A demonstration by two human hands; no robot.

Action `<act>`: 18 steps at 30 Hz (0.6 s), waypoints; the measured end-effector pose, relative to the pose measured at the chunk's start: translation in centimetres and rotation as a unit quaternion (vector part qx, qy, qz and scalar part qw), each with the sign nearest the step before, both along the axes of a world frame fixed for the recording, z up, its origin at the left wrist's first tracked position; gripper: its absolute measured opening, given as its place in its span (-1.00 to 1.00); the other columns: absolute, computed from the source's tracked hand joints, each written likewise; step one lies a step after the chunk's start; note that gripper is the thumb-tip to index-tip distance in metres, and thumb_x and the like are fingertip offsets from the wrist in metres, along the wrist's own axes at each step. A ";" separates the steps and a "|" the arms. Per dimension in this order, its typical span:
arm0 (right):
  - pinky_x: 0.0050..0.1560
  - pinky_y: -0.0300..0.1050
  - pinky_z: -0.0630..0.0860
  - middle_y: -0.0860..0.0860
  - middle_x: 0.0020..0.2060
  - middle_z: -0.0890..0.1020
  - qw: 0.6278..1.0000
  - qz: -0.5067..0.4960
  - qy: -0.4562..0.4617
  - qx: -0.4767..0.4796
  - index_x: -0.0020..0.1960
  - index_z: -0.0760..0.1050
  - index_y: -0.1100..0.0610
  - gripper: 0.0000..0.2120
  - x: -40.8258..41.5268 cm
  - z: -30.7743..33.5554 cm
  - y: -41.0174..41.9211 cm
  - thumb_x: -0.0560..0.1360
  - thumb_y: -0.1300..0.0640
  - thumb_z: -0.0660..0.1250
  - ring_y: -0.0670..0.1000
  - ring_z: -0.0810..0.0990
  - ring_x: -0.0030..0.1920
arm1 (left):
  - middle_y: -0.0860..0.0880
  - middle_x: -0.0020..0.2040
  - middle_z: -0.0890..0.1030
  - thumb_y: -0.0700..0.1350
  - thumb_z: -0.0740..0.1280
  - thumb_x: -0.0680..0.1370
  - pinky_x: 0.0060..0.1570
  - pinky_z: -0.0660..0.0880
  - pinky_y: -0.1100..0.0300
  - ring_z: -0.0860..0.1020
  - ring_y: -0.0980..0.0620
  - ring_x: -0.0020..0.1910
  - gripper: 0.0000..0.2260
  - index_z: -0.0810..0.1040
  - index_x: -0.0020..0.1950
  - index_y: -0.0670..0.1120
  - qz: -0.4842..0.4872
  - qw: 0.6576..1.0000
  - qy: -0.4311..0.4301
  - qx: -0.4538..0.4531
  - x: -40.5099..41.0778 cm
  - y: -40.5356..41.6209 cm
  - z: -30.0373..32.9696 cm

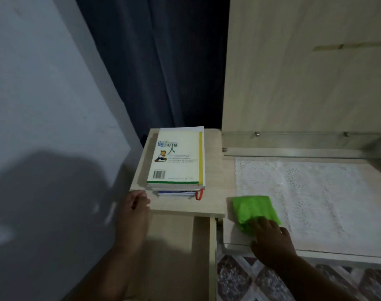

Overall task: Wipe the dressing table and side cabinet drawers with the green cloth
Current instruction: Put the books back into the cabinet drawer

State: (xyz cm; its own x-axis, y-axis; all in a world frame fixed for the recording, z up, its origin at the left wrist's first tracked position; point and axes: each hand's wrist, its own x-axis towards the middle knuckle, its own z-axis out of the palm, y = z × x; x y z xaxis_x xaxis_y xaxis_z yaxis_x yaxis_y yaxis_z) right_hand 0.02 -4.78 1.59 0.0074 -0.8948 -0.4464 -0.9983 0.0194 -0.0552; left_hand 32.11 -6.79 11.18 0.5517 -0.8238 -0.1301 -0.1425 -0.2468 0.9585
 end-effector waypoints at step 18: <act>0.27 0.20 0.55 0.13 0.04 0.72 0.754 -0.353 -0.552 0.054 0.17 0.59 0.17 -0.26 15.1 7.8 -14.0 0.20 -0.33 0.52 0.20 0.69 0.06 | -0.08 -0.17 0.74 0.22 0.37 0.55 0.07 0.62 -0.06 0.71 -0.10 -0.09 -0.62 0.64 0.04 -0.10 -0.238 0.922 0.138 0.270 3.6 -12.9 2.0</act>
